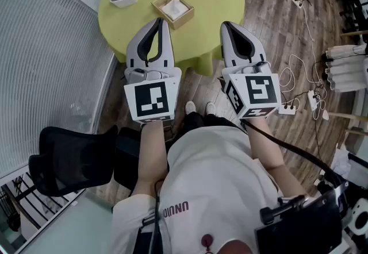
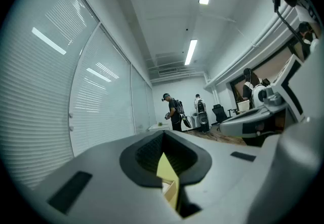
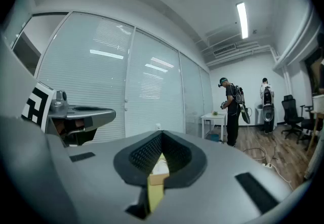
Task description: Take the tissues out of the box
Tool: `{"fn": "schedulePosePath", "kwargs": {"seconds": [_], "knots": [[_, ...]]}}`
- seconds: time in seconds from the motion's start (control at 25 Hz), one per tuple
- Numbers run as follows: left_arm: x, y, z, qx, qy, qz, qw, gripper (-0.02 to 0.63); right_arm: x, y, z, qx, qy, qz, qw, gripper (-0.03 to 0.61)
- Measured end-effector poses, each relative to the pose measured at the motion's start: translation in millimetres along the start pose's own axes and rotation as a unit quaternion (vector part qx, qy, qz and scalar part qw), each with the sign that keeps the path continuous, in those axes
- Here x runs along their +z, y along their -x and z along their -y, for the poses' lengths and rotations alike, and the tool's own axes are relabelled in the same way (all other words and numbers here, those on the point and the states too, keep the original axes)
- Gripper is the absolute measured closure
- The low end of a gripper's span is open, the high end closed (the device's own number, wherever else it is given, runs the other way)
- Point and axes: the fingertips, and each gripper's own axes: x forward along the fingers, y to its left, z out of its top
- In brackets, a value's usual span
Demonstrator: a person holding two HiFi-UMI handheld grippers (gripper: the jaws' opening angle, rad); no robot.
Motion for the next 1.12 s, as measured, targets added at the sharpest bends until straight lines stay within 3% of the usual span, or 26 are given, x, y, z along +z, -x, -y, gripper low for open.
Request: {"fn": "schedulePosePath", "kwargs": {"seconds": [0.64, 1.12], "knots": [[-4.2, 7.6, -2.2, 0.002, 0.003, -0.004, 1.0000, 0.601, -3.9, 1.5, -4.6, -0.002, -0.008, 0.000, 1.000, 0.560], [-10.2, 11.4, -24.7, -0.008, 0.013, 0.008, 0.9998, 0.601, 2.5, -3.5, -15.0, -0.032, -0.016, 0.021, 0.999, 0.560]]}}
